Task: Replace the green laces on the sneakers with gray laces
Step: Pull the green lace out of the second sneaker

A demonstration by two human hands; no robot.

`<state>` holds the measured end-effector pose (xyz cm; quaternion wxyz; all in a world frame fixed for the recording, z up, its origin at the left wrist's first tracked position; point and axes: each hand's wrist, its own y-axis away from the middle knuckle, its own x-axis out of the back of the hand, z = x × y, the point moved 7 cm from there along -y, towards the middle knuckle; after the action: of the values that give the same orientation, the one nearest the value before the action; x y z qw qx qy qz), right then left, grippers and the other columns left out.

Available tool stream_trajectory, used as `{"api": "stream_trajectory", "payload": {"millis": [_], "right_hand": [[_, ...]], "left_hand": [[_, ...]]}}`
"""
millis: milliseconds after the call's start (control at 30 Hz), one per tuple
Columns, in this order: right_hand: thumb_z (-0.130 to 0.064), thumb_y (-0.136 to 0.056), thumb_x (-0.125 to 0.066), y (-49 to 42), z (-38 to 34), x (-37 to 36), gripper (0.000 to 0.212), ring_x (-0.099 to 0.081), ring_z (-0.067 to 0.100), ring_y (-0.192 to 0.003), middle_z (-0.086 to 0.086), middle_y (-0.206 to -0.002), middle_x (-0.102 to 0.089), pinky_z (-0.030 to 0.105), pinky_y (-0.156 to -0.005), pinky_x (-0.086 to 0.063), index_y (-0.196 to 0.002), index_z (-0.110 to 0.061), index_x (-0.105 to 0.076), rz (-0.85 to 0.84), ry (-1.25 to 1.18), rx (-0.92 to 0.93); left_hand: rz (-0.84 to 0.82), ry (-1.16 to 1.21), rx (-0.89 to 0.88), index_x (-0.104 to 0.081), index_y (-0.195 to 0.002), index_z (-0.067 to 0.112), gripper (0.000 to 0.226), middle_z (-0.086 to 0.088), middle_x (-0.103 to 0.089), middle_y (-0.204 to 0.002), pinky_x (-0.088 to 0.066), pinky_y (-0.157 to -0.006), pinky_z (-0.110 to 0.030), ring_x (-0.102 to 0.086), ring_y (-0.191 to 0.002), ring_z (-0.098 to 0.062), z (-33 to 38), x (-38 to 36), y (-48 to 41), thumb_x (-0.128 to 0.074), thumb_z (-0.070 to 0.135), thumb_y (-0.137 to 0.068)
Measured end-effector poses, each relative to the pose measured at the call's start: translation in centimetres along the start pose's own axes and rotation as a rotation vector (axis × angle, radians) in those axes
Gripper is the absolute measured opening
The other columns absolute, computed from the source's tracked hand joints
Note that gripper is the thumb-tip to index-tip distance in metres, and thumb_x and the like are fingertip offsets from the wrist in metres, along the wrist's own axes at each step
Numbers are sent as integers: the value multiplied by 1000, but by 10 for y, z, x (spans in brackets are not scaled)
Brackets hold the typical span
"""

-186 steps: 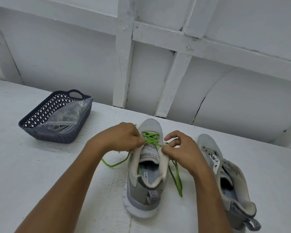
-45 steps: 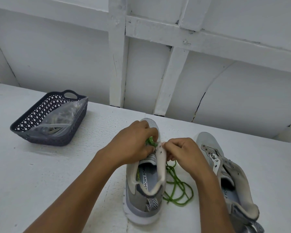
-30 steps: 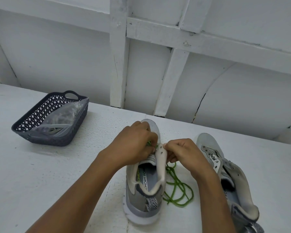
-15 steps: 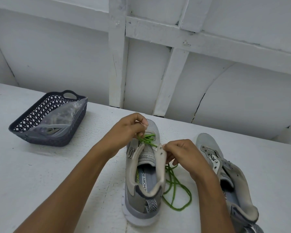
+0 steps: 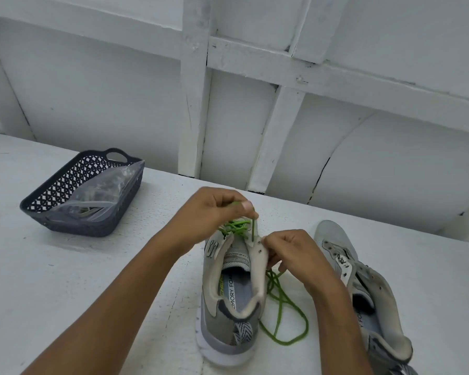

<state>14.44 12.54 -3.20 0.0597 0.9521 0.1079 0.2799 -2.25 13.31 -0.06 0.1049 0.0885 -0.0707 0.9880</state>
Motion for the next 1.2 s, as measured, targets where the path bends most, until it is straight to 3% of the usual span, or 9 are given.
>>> {"api": "stream_trajectory", "payload": {"millis": [167, 367, 467, 600, 700, 800, 900, 1033, 1200], "right_hand": [[-14, -90, -54, -1, 6, 0, 29, -69, 16, -63, 6, -65, -69, 25, -58, -43, -65, -4, -65, -9, -9, -20], [-14, -92, -53, 1, 4, 0, 32, -68, 13, -61, 3, -64, -68, 26, -59, -44, -63, -7, -64, 0, 12, -21], [-14, -93, -53, 3, 1, -1, 34, -68, 12, -60, 1, -62, -67, 27, -60, -44, -61, -14, -62, 9, 20, -15], [-15, -95, -53, 6, 0, 0, 33, -68, 10, -59, -3, -61, -67, 27, -59, -44, -63, -13, -63, 12, 14, -15], [-14, -95, -53, 6, 0, -1, 35, -67, 9, -57, -4, -59, -66, 26, -58, -43, -62, -14, -62, 6, -4, -28], [-14, -95, -52, 6, 1, -2, 34, -67, 10, -57, -3, -60, -66, 25, -56, -42, -62, -14, -63, 3, -7, -37], [-14, -94, -52, 6, 1, -3, 35, -68, 12, -59, -3, -61, -67, 25, -56, -42, -61, -16, -61, 2, -4, -35], [-15, -94, -50, 5, 1, -3, 34, -68, 12, -60, -2, -63, -68, 24, -55, -42, -62, -16, -61, 3, 8, -41], [-16, -94, -50, 6, 2, -3, 34, -69, 11, -60, -3, -63, -68, 25, -57, -43, -62, -16, -60, 8, 16, -39]], "left_hand": [[73, 199, 22, -67, -86, 9, 21, -6, -58, -57, -53, -83, -34, -64, -65, -26, -5, 13, -1, -55, 19, -100], [-71, -495, 68, -68, -78, 10, 31, 2, -58, -64, -36, -56, -23, -48, -57, -8, -18, -6, -3, -66, 38, -92], [-136, -662, 55, -75, -92, 16, 23, 0, -70, -87, -46, -70, -27, -60, -80, -15, -21, -16, -2, -66, 37, -91], [-30, -357, -18, -71, -84, 18, 18, 9, -69, -84, -48, -72, -27, -62, -79, -7, -7, -9, -2, -67, 33, -93], [24, 94, -4, -64, -89, 8, 20, -3, -74, -84, -53, -89, -34, -71, -90, -21, -3, -1, -1, -60, 24, -98], [64, 311, 19, -57, -84, 5, 19, -3, -60, -61, -56, -73, -34, -67, -65, -29, -1, 4, 0, -54, 14, -100], [57, -28, -1, -66, -82, 8, 19, 8, -55, -56, -47, -61, -27, -54, -55, -14, -3, 5, -1, -62, 20, -96], [-128, -664, 45, -71, -88, 14, 27, -1, -69, -80, -49, -69, -36, -63, -79, -17, -20, -15, -2, -67, 40, -89], [-93, -656, -29, -75, -88, 19, 16, 2, -68, -90, -47, -75, -32, -59, -86, -11, -11, -17, 0, -69, 33, -89]]}}
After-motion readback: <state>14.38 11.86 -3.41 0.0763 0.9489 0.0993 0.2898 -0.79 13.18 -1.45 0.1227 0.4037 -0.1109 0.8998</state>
